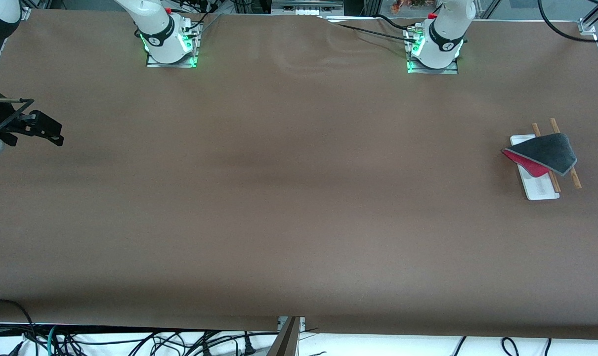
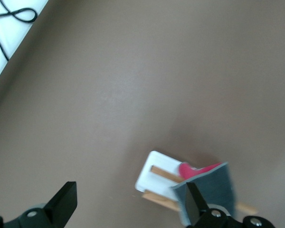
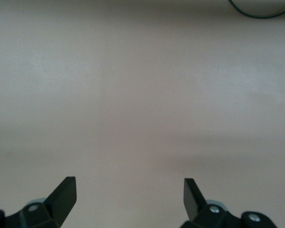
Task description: Pass towel and hang on rack
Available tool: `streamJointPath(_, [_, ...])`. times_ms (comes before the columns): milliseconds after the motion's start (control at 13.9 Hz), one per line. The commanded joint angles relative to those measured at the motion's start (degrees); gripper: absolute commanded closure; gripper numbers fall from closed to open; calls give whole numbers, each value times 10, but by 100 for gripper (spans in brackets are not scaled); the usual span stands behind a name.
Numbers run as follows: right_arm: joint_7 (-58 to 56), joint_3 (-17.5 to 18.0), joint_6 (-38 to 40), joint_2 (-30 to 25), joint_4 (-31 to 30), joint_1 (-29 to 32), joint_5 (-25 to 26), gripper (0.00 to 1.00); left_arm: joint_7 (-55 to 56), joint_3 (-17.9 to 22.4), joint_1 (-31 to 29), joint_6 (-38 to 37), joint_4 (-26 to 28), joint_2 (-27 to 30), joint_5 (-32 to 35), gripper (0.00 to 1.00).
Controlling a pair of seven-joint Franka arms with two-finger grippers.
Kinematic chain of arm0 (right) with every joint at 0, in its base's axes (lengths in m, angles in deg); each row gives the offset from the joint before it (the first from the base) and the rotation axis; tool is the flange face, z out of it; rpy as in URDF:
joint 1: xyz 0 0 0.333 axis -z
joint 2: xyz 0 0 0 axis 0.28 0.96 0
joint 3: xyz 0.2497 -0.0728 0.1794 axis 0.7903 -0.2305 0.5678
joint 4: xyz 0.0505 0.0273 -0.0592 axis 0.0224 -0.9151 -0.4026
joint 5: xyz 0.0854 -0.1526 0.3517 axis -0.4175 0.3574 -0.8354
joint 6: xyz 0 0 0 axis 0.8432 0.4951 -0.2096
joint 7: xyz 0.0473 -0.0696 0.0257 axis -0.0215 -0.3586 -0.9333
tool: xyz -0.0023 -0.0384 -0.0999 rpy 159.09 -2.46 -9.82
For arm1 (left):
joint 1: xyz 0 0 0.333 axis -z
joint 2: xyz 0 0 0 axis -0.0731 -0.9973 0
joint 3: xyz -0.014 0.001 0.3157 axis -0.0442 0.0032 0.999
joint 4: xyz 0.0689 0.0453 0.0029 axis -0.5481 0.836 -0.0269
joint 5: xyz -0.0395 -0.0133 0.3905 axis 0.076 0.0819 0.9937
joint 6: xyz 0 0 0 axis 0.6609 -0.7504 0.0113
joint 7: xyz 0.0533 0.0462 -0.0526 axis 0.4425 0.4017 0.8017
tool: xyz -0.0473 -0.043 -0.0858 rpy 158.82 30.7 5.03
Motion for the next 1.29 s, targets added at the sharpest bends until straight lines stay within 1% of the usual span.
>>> streamJointPath(0, [-2,8,11,6,15,7,6,0,116,13,48,29,153,130,35,0])
streamJointPath(143, [-3,9,11,6,15,7,6,0,210,12,81,30,191,177,64,0])
streamJointPath(287, [-2,10,11,6,15,6,6,0,311,12,106,23,234,218,71,0])
streamJointPath(430, [-2,10,11,6,15,6,6,0,413,7,118,23,284,261,71,0])
streamJointPath(574, [-1,10,9,6,16,6,6,0,508,-15,119,11,309,288,69,0])
streamJointPath(717, [3,10,11,6,15,-5,6,0,612,-38,119,-18,309,295,63,0])
streamJointPath(932, [1,10,8,6,16,-6,7,0,765,-86,119,-35,306,301,63,0])
streamJointPath(1219, [3,9,11,6,16,-5,6,0,773,-95,121,-30,302,300,63,0])
